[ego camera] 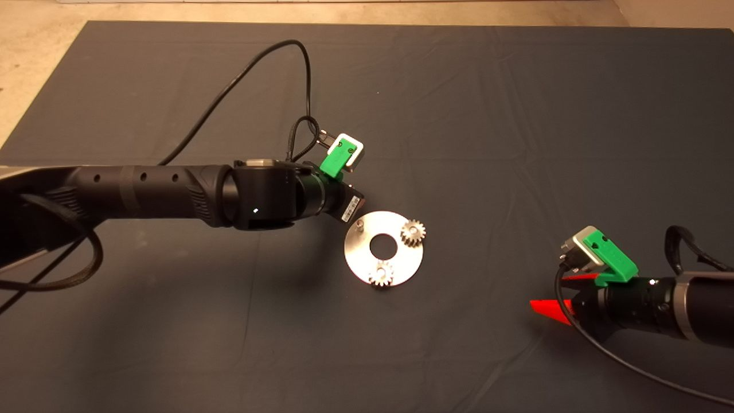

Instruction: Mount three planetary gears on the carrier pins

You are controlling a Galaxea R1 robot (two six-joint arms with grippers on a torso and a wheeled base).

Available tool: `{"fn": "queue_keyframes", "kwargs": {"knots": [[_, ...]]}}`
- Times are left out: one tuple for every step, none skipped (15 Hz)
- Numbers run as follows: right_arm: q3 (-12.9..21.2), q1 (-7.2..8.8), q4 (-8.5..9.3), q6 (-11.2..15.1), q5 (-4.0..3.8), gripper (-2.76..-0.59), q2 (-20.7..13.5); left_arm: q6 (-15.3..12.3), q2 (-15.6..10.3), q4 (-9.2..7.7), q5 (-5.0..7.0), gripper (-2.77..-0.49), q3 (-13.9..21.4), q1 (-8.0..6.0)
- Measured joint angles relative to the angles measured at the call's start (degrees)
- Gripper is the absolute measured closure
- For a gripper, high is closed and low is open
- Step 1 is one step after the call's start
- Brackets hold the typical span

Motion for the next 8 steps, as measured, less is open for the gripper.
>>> {"fn": "queue_keyframes", "kwargs": {"knots": [[0.0,0.0,0.09,0.0,0.02,-1.76,0.0,0.0,0.1,0.49,0.0,-1.78,0.0,0.15],[0.0,0.0,0.11,0.0,0.02,-1.76,0.0,0.0,0.1,0.82,0.0,-1.78,0.0,0.46],[0.0,0.0,0.12,0.0,0.0,-1.76,0.0,0.0,0.1,0.88,0.04,-1.78,0.0,0.94],[0.0,0.0,0.15,0.0,0.01,-1.76,0.0,0.0,0.1,0.88,0.03,-1.78,0.0,1.3],[0.0,0.0,0.15,0.0,0.04,-1.76,0.0,0.0,0.1,0.88,0.04,-1.78,0.0,1.44],[0.0,0.0,0.28,0.0,0.05,-1.76,0.0,0.0,0.1,1.38,0.04,-1.78,0.0,1.41],[0.0,0.0,0.32,0.0,0.02,-1.76,0.0,0.0,0.1,2.09,0.02,-1.78,0.0,1.42],[0.0,0.0,0.32,0.0,0.05,-1.76,0.0,0.0,0.1,2.61,-0.01,-1.78,-0.1,1.76]]}}
